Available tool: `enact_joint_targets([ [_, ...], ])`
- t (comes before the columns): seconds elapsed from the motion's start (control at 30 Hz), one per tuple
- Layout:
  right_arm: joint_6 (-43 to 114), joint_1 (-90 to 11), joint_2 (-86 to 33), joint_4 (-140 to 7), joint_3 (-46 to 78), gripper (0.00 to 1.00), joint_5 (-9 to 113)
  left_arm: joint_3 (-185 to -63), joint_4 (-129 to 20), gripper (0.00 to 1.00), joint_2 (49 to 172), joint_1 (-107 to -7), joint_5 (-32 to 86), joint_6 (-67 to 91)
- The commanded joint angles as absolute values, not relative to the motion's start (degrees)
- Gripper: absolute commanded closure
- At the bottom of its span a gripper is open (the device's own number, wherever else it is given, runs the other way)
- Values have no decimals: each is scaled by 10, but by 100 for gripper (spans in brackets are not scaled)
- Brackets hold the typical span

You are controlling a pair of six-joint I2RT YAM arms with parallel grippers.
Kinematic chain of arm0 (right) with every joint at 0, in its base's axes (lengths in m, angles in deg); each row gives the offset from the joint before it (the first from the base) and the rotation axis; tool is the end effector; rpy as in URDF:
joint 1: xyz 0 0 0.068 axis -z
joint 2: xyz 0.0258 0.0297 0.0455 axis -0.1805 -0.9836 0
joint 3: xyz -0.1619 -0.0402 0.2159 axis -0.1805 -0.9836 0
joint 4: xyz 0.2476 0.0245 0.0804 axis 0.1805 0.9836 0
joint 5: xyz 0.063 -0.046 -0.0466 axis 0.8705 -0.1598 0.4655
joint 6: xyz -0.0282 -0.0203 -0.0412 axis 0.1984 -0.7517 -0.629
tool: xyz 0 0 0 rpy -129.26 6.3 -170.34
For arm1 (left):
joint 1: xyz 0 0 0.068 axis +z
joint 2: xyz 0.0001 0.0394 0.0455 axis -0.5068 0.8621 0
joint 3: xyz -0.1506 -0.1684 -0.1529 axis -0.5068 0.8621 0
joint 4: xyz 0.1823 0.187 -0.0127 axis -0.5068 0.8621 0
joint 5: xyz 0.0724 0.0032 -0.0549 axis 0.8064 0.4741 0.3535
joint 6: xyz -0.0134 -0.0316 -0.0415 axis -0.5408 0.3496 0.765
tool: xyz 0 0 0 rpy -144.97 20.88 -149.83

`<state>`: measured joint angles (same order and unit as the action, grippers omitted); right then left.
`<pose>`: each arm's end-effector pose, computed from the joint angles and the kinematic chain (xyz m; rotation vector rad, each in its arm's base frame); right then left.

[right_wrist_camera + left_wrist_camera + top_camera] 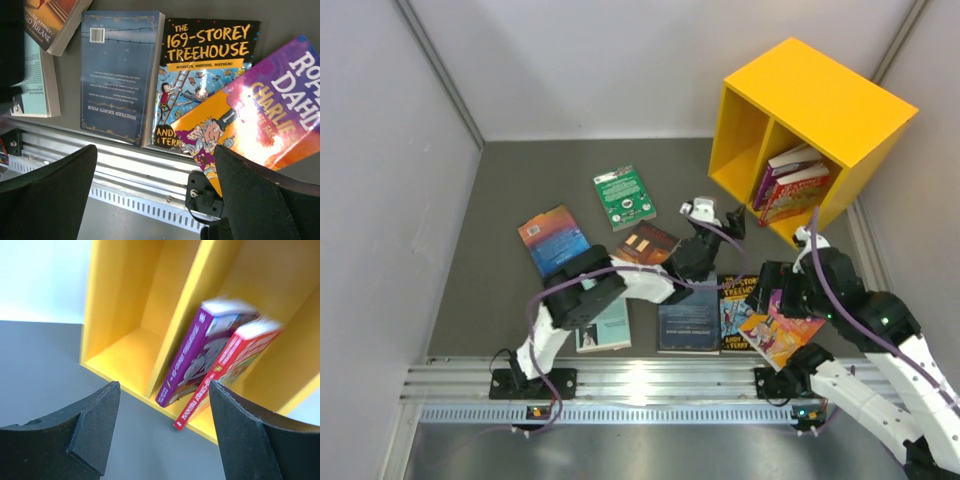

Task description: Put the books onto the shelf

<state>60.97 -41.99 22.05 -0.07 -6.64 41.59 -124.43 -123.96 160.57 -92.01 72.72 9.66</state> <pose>0.0711 0.0414 0.3178 0.0414 2.4355 0.4544 0.2404 -0.3985 0.2029 0.0187 1.3443 -0.6426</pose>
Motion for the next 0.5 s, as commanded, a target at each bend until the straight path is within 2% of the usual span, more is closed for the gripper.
enact_joint_targets([
  [0.0, 622, -418, 178, -105, -81, 0, 444, -1177, -1163, 22, 1449, -921, 742, 144],
  [0.07, 628, -418, 148, -136, -87, 0, 444, -1142, -909, 20, 1364, -908, 751, 197],
  [0.13, 629, -418, 129, -158, -87, 0, 463, -1145, -757, 20, 1314, -894, 742, 271],
  [0.27, 635, -417, 83, -210, -84, 0, 479, -1120, -597, 17, 1208, -857, 699, 262],
  [0.33, 642, -416, 68, -232, -88, 0, 498, -1130, -545, 3, 1192, -806, 613, 248],
  [0.37, 645, -418, 50, -258, -90, 0, 507, -1139, -473, 1, 1187, -786, 589, 248],
  [0.47, 664, -417, 11, -328, -104, 0, 552, -1158, -407, 1, 1184, -705, 506, 234],
])
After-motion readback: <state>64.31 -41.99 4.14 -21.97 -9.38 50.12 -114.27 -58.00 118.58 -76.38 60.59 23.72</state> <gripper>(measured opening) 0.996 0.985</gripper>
